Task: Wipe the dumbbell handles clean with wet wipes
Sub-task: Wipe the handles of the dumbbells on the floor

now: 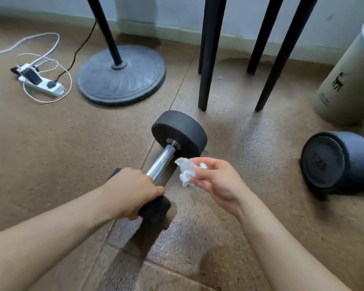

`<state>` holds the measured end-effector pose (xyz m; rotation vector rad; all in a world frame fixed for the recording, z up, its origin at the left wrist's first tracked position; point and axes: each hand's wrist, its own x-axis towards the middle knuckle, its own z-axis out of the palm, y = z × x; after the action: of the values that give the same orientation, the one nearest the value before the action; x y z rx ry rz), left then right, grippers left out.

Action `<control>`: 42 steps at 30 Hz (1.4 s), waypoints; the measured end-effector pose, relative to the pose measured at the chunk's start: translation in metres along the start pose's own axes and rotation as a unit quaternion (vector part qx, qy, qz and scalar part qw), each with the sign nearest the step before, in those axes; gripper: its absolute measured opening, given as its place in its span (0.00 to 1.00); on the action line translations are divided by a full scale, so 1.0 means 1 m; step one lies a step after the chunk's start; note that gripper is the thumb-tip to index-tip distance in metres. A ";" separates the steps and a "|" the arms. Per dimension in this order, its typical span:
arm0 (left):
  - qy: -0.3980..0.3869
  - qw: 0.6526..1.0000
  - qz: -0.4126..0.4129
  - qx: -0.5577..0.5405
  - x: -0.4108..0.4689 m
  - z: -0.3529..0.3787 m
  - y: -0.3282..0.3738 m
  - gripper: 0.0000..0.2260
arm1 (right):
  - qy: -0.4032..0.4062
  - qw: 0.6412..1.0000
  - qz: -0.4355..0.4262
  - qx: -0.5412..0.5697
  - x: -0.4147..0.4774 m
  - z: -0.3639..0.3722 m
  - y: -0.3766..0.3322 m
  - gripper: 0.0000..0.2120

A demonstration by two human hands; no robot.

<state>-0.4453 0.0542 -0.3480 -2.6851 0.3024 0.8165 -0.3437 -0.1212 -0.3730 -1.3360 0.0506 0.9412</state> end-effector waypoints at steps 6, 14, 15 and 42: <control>0.040 0.997 0.062 0.033 0.014 -0.007 0.043 0.17 | 0.101 0.989 -0.106 -0.035 -0.012 -0.032 -0.006 0.12; 0.208 0.968 0.028 -0.138 0.012 0.017 0.056 0.26 | 0.202 0.913 -0.227 -0.271 0.029 -0.019 0.036 0.04; 0.212 0.960 -0.040 -0.179 0.006 0.020 0.051 0.30 | 0.207 0.897 -0.252 -0.299 0.034 -0.014 0.044 0.05; 0.134 0.911 -0.260 -0.289 -0.003 0.032 0.098 0.48 | 0.030 0.686 -0.395 -0.610 0.081 -0.022 0.041 0.11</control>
<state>-0.4921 -0.0251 -0.3949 -3.1764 -0.6873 0.4073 -0.3057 -0.0976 -0.4556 -2.2829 -1.2277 0.0378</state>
